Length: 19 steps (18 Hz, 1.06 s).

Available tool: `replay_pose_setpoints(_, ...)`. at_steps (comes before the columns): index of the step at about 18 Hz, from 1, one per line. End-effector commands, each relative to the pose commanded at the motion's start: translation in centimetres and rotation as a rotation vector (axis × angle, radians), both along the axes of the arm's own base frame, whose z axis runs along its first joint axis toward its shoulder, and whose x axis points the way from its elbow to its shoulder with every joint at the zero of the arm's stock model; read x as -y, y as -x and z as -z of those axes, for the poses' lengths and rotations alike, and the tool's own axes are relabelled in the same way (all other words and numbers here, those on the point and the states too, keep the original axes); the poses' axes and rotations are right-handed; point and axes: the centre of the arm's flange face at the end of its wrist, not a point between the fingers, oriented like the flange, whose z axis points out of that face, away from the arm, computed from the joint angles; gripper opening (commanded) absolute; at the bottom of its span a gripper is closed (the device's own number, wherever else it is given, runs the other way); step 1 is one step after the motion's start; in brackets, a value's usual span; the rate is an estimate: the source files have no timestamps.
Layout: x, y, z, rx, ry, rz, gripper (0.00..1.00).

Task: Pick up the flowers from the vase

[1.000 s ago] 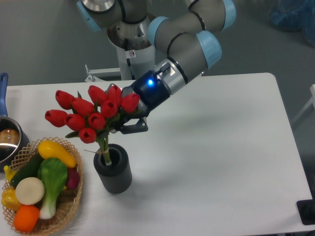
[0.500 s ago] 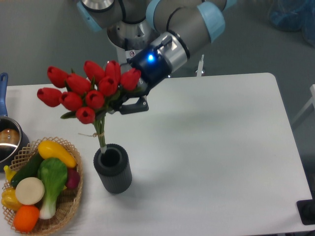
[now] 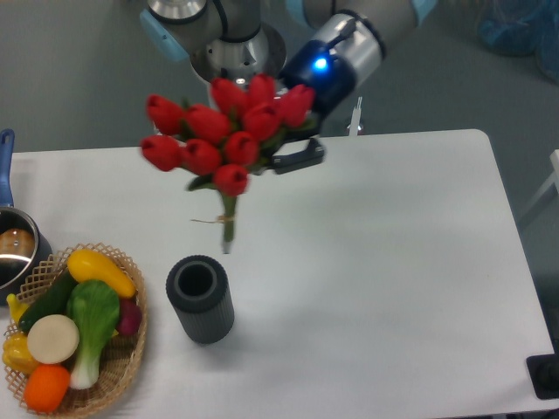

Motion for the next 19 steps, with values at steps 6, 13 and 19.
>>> replay_pose_setpoints(6, 3.4, 5.4, 0.8, -0.089, 0.187, -0.187, 0.27)
replay_pose_setpoints(13, 4.9, 10.0, 3.4, -0.092, 0.288, -0.271, 0.27)
replay_pose_setpoints(19, 5.5, 10.5, 4.5, -0.098, 0.294, -0.268, 0.27)
